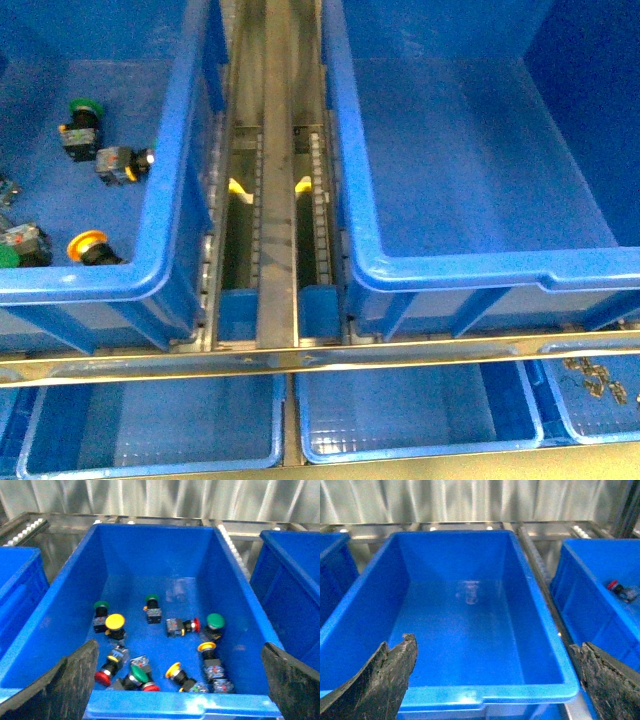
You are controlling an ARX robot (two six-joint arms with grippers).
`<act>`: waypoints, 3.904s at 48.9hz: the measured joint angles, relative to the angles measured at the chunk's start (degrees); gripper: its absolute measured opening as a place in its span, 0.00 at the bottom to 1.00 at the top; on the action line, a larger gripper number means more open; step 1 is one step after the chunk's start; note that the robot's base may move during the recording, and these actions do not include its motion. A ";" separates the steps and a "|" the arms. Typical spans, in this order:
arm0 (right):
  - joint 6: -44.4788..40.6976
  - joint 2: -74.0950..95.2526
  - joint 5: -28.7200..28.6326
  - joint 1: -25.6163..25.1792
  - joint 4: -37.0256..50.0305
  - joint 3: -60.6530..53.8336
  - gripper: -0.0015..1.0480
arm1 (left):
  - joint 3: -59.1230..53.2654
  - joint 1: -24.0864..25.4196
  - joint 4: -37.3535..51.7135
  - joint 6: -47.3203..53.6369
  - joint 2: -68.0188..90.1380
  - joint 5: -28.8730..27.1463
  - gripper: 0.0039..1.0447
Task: Pick red and yellow buttons and place in box
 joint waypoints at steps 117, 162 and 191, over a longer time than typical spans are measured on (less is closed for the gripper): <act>0.02 0.00 0.52 -0.02 0.00 0.00 0.94 | 60.59 5.60 14.78 -36.89 116.72 -12.79 0.93; 0.00 0.00 0.52 -0.02 0.00 0.00 0.94 | 68.19 5.68 14.29 -34.25 124.98 -11.34 0.75; 0.00 0.00 0.55 -0.02 0.00 0.00 0.94 | 65.31 7.45 15.72 -34.53 121.94 -5.35 0.33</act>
